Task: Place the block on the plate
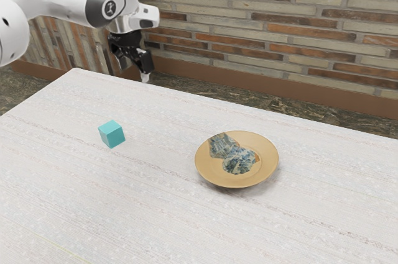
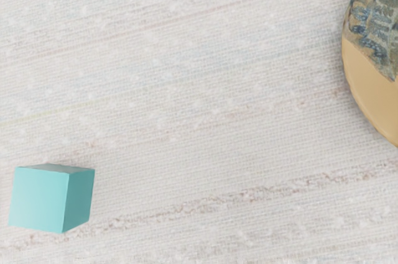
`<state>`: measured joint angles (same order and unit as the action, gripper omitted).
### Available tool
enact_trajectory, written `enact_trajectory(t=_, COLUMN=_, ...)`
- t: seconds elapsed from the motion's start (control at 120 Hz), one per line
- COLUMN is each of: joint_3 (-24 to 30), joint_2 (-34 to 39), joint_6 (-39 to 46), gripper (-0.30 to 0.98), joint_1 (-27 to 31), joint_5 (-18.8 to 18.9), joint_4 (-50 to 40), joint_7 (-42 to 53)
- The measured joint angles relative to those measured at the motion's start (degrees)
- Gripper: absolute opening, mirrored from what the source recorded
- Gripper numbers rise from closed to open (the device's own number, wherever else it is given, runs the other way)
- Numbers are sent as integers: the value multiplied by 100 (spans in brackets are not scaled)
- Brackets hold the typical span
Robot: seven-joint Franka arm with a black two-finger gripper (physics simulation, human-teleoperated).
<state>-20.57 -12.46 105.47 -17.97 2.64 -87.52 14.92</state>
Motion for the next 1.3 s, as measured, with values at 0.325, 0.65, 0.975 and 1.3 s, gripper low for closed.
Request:
enact_trajectory(t=0.325, joint_3=-105, joint_2=-974, joint_6=325, gripper=69, joint_1=1447, joint_5=-593, joint_4=-95, joint_7=339)
enact_trajectory(t=0.65, joint_3=948, joint_2=-1683, joint_6=1144, gripper=69, joint_1=2556, joint_5=-545, joint_4=-383, joint_7=1326)
enact_trajectory(t=0.975, joint_3=1271, joint_2=-2031, joint_6=1422, gripper=69, joint_1=2826, joint_5=-280, joint_4=-96, joint_7=2143)
enact_trajectory(t=1.3, joint_3=1448, joint_2=-2233, joint_6=1481, gripper=69, joint_1=2948, joint_5=-127, joint_4=-64, joint_7=2618)
